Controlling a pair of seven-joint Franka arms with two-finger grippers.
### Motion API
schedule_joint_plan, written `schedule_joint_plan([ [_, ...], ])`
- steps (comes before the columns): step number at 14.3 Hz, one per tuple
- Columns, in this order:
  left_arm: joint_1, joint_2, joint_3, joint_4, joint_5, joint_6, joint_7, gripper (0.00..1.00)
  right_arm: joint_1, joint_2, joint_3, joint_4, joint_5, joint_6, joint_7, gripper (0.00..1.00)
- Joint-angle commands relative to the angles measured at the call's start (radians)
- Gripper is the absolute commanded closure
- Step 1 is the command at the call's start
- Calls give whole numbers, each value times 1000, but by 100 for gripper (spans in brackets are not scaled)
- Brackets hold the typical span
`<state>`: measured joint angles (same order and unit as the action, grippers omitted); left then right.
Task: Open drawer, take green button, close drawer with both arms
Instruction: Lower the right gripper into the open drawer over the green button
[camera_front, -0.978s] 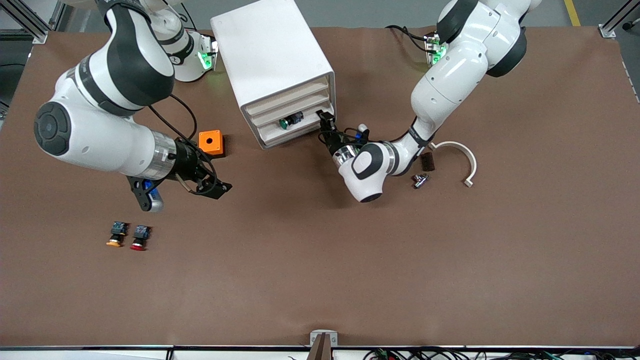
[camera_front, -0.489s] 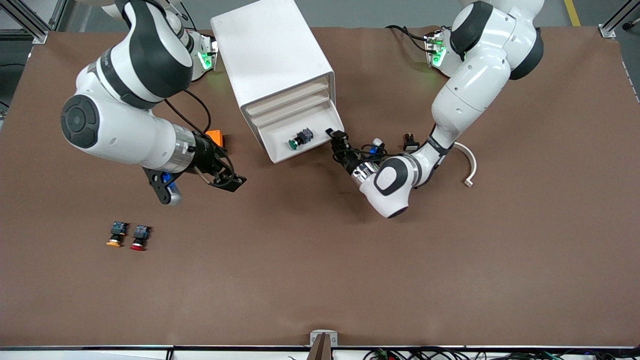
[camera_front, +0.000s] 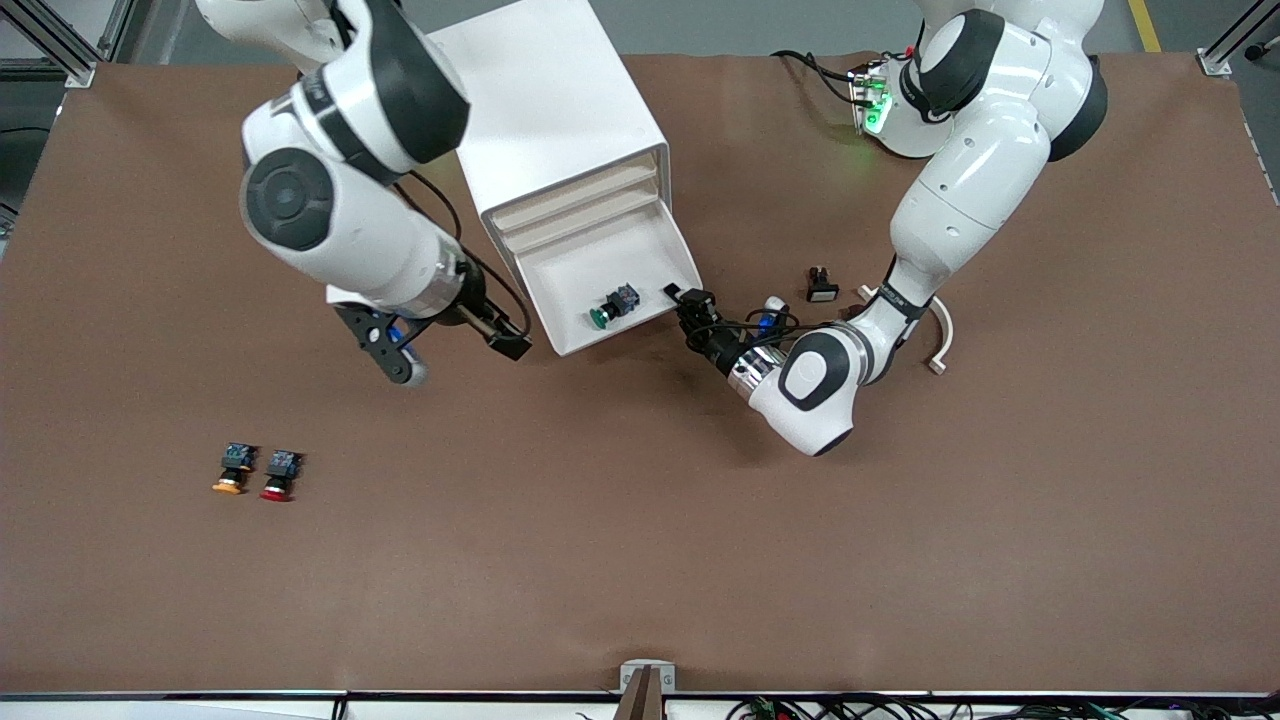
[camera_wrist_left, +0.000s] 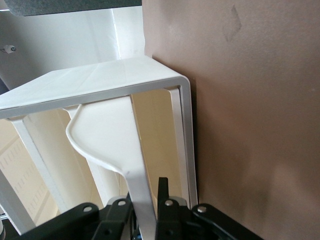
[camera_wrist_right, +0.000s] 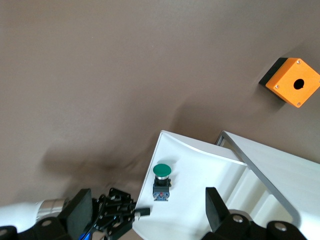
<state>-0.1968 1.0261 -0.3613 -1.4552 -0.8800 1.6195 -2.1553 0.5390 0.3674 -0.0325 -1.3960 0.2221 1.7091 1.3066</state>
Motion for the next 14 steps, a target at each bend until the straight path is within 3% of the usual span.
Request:
schedule_joint_plan([
  [1, 2, 3, -1, 6, -16, 3, 17, 28, 62, 28, -9, 11, -41, 30, 84, 0],
  [2, 2, 3, -1, 6, -13, 5, 21, 0, 79, 28, -9, -6, -43, 56, 104, 0],
  [7, 10, -12, -2, 18, -11, 4, 211, 0, 203, 28, -9, -147, -171, 216, 242, 0],
  [11, 42, -26, -2, 56, 3, 0, 421, 0, 283, 27, -10, -264, -216, 334, 310, 0],
  [14, 59, -46, 8, 84, 74, -13, 595, 0, 318, 28, -10, -314, -265, 379, 353, 0],
])
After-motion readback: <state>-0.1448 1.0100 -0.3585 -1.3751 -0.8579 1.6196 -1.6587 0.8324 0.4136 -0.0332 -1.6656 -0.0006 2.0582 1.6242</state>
